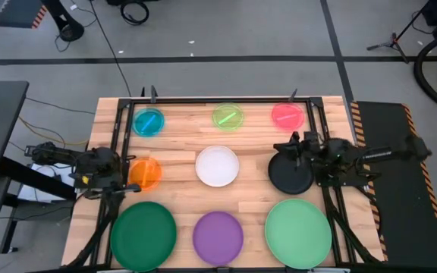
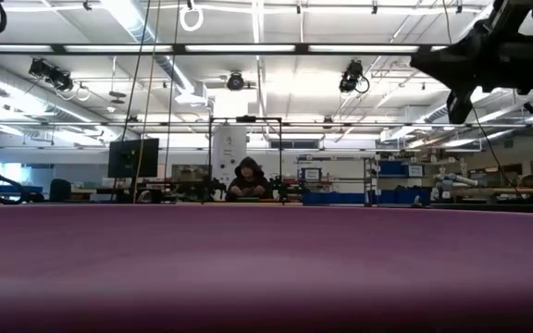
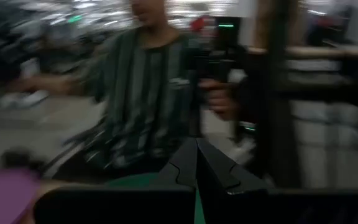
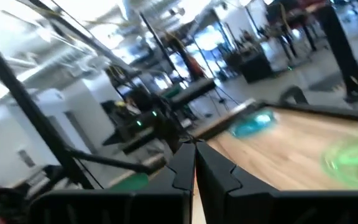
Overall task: Stack plastic plates
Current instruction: Stack the black plate on top of the purple plate
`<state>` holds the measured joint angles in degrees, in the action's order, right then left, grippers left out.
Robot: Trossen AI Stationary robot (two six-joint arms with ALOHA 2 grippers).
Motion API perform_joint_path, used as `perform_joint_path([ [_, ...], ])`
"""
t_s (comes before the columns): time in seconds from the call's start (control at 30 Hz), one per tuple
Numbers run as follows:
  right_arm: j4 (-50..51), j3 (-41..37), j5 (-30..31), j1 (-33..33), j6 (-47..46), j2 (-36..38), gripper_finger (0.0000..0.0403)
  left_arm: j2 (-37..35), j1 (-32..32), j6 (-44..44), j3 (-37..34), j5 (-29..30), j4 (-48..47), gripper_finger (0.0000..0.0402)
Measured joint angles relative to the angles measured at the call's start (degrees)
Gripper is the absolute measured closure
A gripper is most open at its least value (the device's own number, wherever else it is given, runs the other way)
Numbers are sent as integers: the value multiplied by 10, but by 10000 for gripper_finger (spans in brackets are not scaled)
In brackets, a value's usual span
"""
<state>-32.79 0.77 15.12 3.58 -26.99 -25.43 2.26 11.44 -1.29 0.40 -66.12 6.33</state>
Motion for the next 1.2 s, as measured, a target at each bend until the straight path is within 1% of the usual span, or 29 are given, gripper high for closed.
perform_joint_path([
  [0.07, 0, 15, 46, 34, -3, -50, 390, 0, 0, -25, 0, 46, -10, 392],
  [0.13, 0, 39, 84, 65, -4, -104, 396, 0, 0, -50, 0, 77, -12, 392],
  [0.23, 2, 91, 135, 103, -1, -188, 396, 0, 0, -89, 0, 104, -9, 392],
  [0.3, 29, 140, 154, 117, 10, -243, 396, 0, 0, -113, 0, 115, -4, 392],
  [0.4, 140, 234, 171, 127, 9, -317, 397, 0, 0, -141, 0, 121, 9, 392],
  [0.57, 386, 402, 198, 129, -75, -444, 398, 0, 0, -171, 0, 121, 33, 392],
  [0.67, 512, 486, 195, 131, -135, -520, 398, 0, 0, -170, 0, 121, 30, 392],
  [0.8, 658, 581, 173, 135, -216, -605, 399, 0, 0, -136, 0, 111, 28, 392],
  [0.97, 821, 656, 120, 134, -339, -670, 398, 0, 0, -99, 0, 109, 27, 392],
  [1.03, 866, 668, 89, 135, -368, -685, 395, 0, 0, -98, 0, 109, 27, 392],
  [1.13, 880, 669, 50, 136, -391, -700, 384, 0, 0, -98, 0, 116, 26, 392],
  [1.17, 879, 669, 39, 136, -397, -704, 378, 0, 0, -94, 0, 134, 26, 392],
  [1.2, 879, 669, 30, 136, -403, -710, 371, 0, 0, -87, 0, 164, 23, 392],
])
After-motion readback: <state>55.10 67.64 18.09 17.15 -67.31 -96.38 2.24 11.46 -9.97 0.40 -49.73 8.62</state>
